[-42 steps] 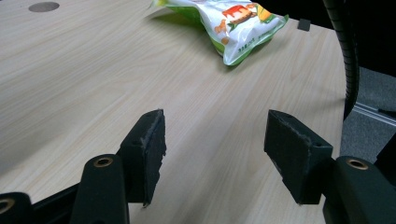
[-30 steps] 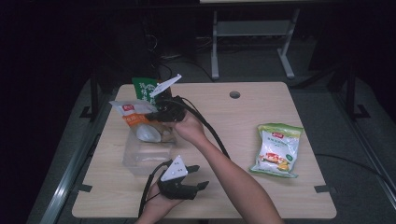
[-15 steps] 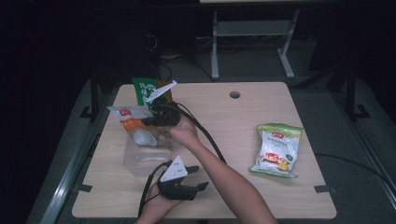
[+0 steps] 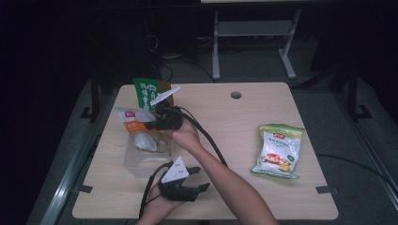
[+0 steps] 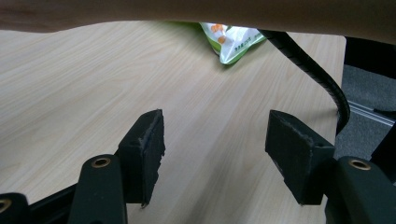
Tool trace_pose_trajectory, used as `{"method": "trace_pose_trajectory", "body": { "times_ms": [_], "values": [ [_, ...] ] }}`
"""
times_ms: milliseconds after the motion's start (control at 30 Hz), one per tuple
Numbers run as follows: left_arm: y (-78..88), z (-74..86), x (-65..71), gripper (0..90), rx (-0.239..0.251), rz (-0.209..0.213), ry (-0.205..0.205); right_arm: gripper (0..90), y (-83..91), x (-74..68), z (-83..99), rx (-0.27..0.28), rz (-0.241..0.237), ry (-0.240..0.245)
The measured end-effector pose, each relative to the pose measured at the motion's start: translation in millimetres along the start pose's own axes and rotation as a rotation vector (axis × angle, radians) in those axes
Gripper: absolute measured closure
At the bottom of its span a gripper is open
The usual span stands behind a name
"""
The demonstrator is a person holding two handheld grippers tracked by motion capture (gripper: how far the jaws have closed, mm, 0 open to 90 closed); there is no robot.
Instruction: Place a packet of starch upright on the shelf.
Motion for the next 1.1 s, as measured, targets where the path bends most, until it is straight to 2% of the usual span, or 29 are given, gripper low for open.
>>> {"method": "trace_pose_trajectory", "body": {
  "times_ms": [133, 233, 333, 533, 733, 900, 1100],
  "values": [
    [-0.8, -0.1, 0.2, 36.9, 0.001, 0.000, 0.000, 84.7, 4.7, 1.2, 0.7, 0.021, -0.011, -0.012],
    [-1.4, -0.2, 0.8, 36.8, 0.000, 0.002, 0.001, 82.9, 7.8, 1.0, 1.7, 0.010, -0.010, -0.021],
    [-1.6, -0.2, 1.4, 36.8, -0.004, 0.002, -0.003, 80.2, 10.0, 2.1, 4.1, -0.003, 0.008, 0.000],
    [-1.8, 0.0, 1.8, 36.8, -0.004, 0.004, 0.006, 76.0, 14.4, 2.5, 9.3, -0.007, 0.014, 0.000],
    [-2.2, -0.2, 1.9, 36.8, -0.003, 0.003, 0.006, 77.0, 21.5, 4.5, 13.2, -0.018, 0.035, 0.002],
    [-2.7, -0.3, 1.9, 36.8, -0.003, 0.002, 0.004, 87.7, 25.1, 5.6, 17.1, -0.027, 0.057, 0.024],
    [-3.2, -0.3, 2.2, 36.8, -0.004, 0.002, 0.004, 89.6, 24.5, 4.1, 18.2, -0.032, 0.051, 0.015]
  ]
}}
Point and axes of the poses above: each handheld gripper's, and its own axes: y roughly backward along the jaws, z roughly out of its underside, x roughly to its right, the point moved 7 cm from there along -y, roughly forward along the jaws, and after that the axes turned 14 degrees about -x, right-handed, at the moved point
